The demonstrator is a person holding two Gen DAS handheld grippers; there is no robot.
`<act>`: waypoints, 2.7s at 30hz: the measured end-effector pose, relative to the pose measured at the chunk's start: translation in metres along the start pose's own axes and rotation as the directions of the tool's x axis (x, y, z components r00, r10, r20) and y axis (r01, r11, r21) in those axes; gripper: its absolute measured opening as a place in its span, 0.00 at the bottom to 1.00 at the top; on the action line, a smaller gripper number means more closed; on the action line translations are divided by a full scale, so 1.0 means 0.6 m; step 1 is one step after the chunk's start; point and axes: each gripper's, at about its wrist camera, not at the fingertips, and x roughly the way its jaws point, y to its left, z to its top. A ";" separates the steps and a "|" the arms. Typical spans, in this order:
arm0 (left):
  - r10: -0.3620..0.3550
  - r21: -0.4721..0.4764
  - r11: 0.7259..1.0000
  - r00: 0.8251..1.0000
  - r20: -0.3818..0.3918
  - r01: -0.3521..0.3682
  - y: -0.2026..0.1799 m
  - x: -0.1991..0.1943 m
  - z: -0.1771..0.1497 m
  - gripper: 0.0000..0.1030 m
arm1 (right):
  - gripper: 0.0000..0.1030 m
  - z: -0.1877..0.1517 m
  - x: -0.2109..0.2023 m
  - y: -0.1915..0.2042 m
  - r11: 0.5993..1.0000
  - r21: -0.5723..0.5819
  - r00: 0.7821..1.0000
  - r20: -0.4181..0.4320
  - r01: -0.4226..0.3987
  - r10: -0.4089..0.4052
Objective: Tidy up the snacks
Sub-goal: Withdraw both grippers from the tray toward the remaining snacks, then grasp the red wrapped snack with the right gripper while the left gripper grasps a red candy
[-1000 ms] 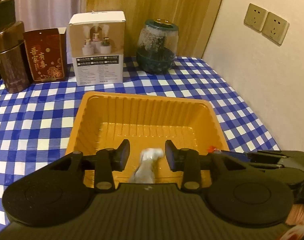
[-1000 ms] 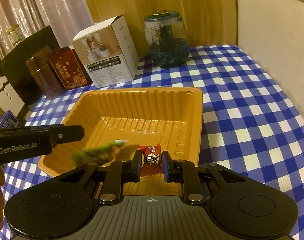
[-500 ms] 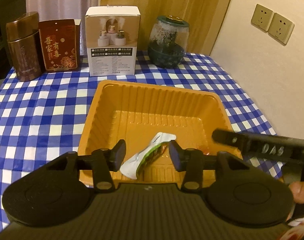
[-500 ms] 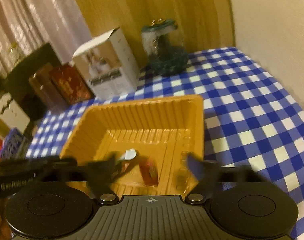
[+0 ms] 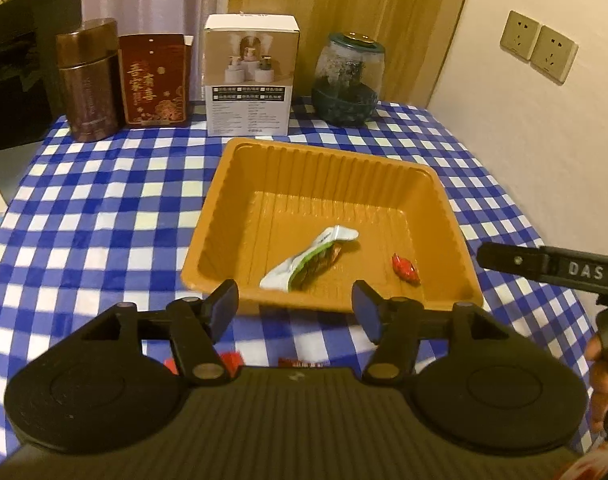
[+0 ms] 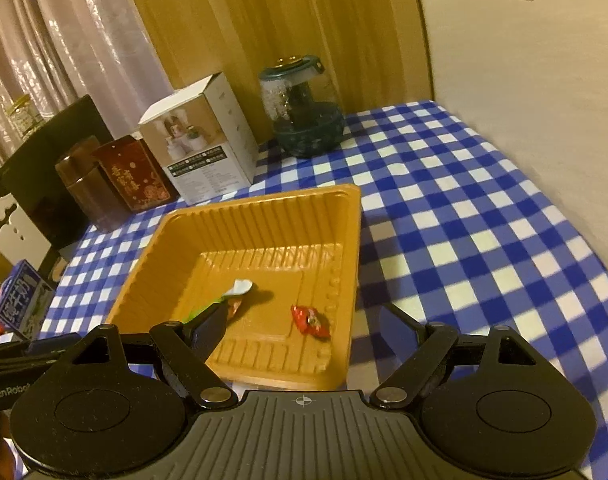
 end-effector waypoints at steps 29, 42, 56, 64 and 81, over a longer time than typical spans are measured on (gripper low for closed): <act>0.039 -0.114 0.993 0.999 0.016 -0.037 0.024 -0.216 -0.227 0.73 | 0.81 -0.197 -0.217 0.063 0.999 0.029 1.000 0.014 0.024 -0.024; 0.061 -0.107 0.992 0.998 0.009 -0.060 0.031 -0.200 -0.227 0.73 | 0.81 -0.206 -0.191 0.059 0.999 0.016 0.999 0.001 0.035 -0.035; 0.077 -0.114 0.990 0.997 -0.022 -0.079 0.050 -0.144 -0.222 0.73 | 0.54 -0.201 -0.091 0.076 1.000 -0.023 0.999 -0.053 -0.005 0.004; 0.079 -0.133 0.987 0.996 -0.050 -0.085 0.066 -0.111 -0.224 0.73 | 0.44 -0.198 -0.035 0.077 0.999 -0.026 0.996 -0.085 -0.019 0.017; 0.076 -0.144 0.986 0.994 -0.084 -0.088 0.078 -0.069 -0.225 0.73 | 0.37 -0.212 0.030 0.098 0.988 -0.148 0.993 -0.106 0.032 -0.048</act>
